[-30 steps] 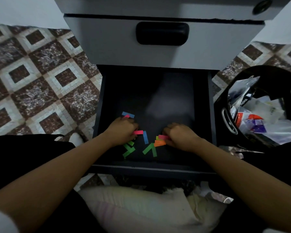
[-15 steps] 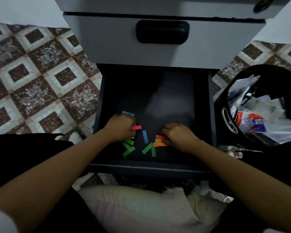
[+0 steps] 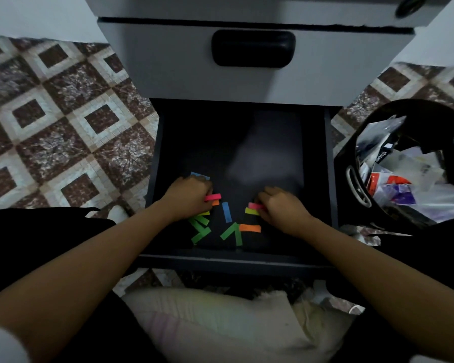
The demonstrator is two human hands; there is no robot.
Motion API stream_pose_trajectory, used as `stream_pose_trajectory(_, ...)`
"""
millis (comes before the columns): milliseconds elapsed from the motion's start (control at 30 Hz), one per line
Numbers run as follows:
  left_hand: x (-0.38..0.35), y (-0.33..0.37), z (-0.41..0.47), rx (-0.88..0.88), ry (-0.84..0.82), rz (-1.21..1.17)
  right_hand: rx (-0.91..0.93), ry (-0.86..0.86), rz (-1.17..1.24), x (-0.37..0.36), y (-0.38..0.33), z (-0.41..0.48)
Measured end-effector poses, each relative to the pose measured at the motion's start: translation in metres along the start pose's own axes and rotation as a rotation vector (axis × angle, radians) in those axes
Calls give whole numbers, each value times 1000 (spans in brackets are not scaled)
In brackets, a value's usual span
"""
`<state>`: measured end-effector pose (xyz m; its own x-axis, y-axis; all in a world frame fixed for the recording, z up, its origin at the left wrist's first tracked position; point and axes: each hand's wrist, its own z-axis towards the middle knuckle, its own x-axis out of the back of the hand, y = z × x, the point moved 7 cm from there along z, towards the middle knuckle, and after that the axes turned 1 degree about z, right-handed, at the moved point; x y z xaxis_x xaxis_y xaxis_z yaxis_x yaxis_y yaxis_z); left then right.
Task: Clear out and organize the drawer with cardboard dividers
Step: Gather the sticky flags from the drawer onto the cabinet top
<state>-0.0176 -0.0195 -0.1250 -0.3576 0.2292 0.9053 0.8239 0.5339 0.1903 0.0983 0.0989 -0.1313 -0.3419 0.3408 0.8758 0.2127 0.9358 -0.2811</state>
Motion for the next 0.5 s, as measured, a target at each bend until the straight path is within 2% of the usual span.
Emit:
stream_pose_trajectory(233, 1, 0, -1, -2, 3, -22, -126, 59, 186, 10, 9, 0)
stream_pose_trajectory(367, 1, -2, -1, 2, -1, -27, -29, -11, 48, 5, -9, -5)
stream_pose_trajectory(500, 0, -2, -1, 10, -16, -24, 7, -11, -73, 0, -13, -8)
